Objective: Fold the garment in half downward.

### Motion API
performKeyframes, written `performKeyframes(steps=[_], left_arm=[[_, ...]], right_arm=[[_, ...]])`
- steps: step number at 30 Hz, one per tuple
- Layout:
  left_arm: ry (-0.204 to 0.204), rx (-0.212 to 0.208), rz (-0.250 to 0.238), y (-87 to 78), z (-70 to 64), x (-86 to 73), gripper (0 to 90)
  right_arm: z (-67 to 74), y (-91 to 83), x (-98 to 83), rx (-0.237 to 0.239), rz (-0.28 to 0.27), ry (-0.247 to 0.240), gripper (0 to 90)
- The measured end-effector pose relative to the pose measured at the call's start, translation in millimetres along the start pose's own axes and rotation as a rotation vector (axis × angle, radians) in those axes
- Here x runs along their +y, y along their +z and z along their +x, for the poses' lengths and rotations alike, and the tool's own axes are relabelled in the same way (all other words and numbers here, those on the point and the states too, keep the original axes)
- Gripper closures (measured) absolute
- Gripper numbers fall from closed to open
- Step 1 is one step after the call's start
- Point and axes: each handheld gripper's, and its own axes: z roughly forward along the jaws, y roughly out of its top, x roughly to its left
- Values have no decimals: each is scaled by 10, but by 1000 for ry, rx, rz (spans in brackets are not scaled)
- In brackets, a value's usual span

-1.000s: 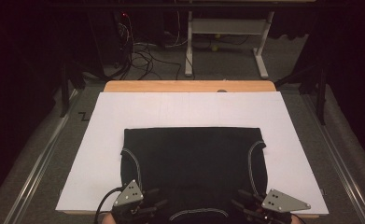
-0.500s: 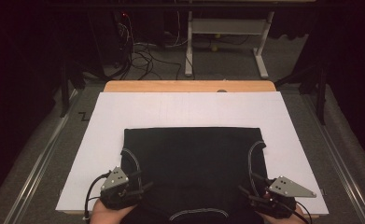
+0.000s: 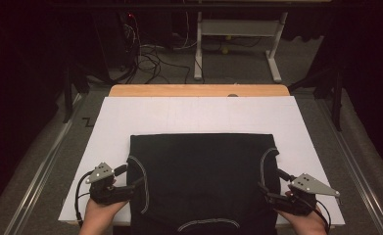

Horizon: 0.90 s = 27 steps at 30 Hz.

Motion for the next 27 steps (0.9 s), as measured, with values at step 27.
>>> performKeyframes(steps=[27], left_arm=[[-67, 3, -16, 223, 463, 404, 0]], right_arm=[[693, 444, 528, 118, -54, -97, 0]])
